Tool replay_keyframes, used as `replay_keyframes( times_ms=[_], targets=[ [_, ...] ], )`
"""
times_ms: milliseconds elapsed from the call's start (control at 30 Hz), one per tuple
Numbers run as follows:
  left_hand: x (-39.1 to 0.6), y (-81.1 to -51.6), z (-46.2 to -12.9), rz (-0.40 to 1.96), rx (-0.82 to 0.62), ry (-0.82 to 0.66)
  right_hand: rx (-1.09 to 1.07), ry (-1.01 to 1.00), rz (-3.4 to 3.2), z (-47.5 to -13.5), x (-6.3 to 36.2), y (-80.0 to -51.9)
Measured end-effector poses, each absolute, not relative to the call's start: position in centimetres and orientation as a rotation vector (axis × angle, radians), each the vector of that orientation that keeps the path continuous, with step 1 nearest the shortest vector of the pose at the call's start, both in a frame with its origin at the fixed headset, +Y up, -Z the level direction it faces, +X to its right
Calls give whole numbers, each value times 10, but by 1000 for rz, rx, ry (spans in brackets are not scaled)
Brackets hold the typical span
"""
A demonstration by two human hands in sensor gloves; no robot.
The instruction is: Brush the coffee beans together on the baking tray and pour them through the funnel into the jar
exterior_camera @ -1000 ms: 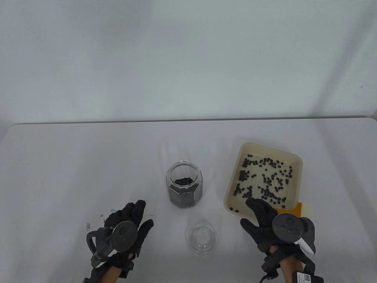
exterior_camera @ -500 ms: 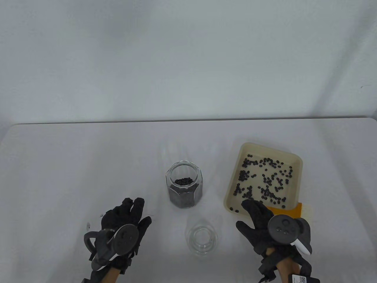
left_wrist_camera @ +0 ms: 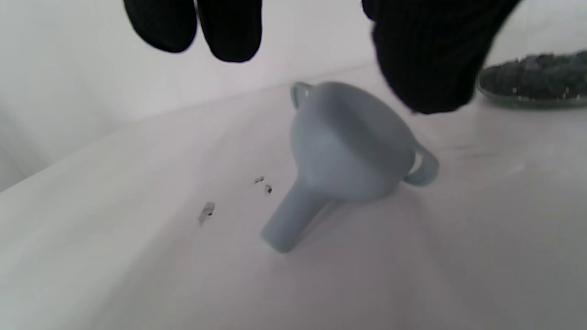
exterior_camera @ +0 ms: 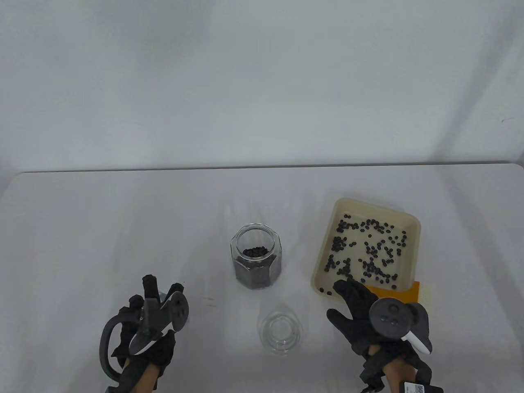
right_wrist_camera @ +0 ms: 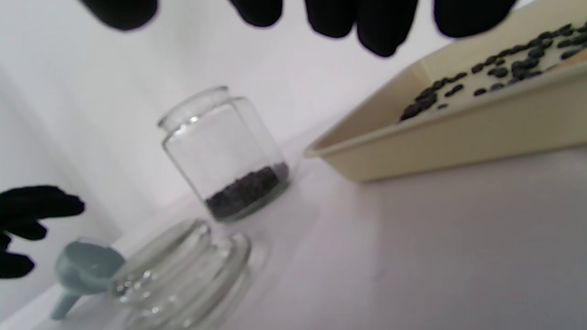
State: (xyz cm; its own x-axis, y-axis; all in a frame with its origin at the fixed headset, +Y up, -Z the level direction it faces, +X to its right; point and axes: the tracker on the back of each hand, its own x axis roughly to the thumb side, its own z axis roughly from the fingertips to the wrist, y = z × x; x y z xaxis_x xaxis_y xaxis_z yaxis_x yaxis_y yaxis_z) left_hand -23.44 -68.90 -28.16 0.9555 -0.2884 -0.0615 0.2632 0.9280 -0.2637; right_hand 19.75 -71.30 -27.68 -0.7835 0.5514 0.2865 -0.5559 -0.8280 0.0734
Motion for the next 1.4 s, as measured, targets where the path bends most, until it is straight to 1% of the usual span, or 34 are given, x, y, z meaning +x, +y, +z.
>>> replay_keyframes(
  times_ms=[100, 167, 233, 300, 500, 700, 833, 1033, 1167, 1267, 1300, 1367, 1400],
  targets=[
    [-232, -700, -290, -376, -306, 124, 395, -18, 2523, -277, 197, -713],
    [-233, -708, -295, -367, -344, 124, 392, -16, 2522, -276, 198, -713],
    [-235, -714, -299, -338, -333, 104, 391, -13, 2523, -276, 198, -713],
    [-238, -719, -302, -314, -352, 81, 390, -8, 2525, -276, 197, -713],
    [-243, -724, -305, -284, -314, 73, 396, -6, 2525, -276, 197, -713],
    [-233, -722, -302, -352, -266, 59, 396, -3, 2535, -275, 196, -714],
    [-225, -713, -299, -415, -135, 67, 385, -14, 2539, -275, 197, -713],
    [-222, -693, -300, -336, 78, 75, 374, -18, 2541, -275, 198, -713],
    [-222, -676, -310, -268, 168, 93, 371, -13, 2548, -275, 199, -713],
    [-215, -660, -318, -215, 224, 93, 367, -9, 2549, -276, 199, -713],
    [-212, -654, -319, -205, 262, 98, 366, -10, 2549, -276, 199, -713],
    [-207, -643, -319, -161, 399, 108, 367, -11, 2546, -276, 200, -713],
    [-203, -637, -317, -111, 490, 116, 369, -14, 2543, -276, 200, -713]
  ],
)
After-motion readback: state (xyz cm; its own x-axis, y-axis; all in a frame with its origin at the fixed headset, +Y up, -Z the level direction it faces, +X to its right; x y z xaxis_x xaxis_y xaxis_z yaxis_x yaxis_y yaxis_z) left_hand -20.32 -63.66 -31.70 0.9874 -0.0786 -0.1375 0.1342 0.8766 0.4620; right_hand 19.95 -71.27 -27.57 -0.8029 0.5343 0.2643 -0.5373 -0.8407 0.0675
